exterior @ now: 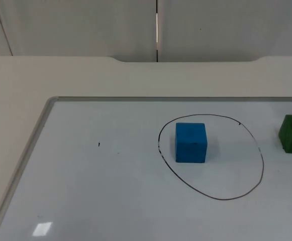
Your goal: Push the two cubes into the marked area.
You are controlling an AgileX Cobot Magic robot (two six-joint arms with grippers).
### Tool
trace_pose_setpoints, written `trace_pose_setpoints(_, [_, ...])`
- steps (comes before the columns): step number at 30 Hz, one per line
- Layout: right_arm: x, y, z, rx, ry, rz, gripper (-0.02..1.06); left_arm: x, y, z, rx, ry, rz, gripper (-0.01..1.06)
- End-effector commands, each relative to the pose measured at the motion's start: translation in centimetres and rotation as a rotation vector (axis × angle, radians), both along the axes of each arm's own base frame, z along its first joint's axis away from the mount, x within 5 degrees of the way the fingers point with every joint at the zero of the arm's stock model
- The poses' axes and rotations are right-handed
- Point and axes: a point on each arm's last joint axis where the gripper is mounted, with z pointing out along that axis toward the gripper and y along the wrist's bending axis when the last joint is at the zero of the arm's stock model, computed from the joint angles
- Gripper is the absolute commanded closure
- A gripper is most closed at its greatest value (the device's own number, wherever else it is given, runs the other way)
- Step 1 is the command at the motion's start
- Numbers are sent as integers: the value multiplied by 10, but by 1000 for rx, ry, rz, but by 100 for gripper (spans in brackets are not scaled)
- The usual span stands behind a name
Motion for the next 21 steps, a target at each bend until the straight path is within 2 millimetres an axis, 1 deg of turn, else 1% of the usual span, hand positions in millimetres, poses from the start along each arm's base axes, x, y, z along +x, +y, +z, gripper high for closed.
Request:
trace_pose_setpoints(1, [3,10,4,2,-44,28,105,1,0,-1,2,-9,1,105])
trace_pose_setpoints(2, [3,10,4,2,-44,28,105,1,0,-1,2,-9,1,105])
trace_pose_setpoints(5, [4,21,5,4,-65,60,105,1,0,-1,2,-9,1,105])
trace_pose_setpoints(9, [4,27,5,5,-71,75,105,1,0,-1,2,-9,1,105])
trace_pose_setpoints(15, [5,29,5,10,-83,75,105,1,0,-1,2,-9,1,105])
trace_pose_setpoints(21, [6,35,7,14,-113,90,105,1,0,-1,2,-9,1,105])
